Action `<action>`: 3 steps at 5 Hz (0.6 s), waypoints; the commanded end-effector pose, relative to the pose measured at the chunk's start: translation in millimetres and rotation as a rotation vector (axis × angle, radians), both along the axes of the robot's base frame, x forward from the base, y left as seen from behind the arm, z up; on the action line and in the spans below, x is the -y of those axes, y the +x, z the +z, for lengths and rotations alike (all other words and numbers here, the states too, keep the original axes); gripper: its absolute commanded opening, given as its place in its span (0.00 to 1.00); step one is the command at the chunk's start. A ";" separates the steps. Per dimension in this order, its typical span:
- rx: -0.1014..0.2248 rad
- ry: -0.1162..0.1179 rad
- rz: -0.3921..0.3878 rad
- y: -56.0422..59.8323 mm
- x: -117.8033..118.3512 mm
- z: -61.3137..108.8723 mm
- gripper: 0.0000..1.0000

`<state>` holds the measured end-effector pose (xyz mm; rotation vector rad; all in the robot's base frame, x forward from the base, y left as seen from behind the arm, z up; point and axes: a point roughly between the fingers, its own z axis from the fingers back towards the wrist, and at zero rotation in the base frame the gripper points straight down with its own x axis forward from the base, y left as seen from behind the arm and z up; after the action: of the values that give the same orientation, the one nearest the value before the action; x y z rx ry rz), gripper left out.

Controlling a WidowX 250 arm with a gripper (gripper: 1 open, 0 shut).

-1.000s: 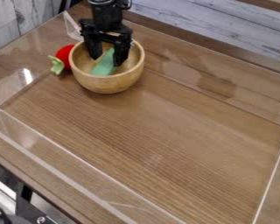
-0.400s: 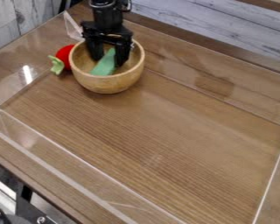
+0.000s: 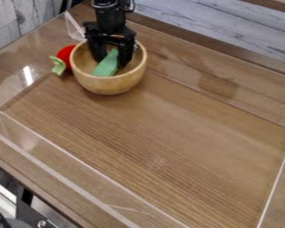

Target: Remove the green block from the brown bowl and put it on the table

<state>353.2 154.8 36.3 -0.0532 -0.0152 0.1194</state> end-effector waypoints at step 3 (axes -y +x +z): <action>0.099 0.010 0.036 9.3 -12.2 37.0 0.00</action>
<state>353.4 157.7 35.4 -0.0879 -0.0157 0.1494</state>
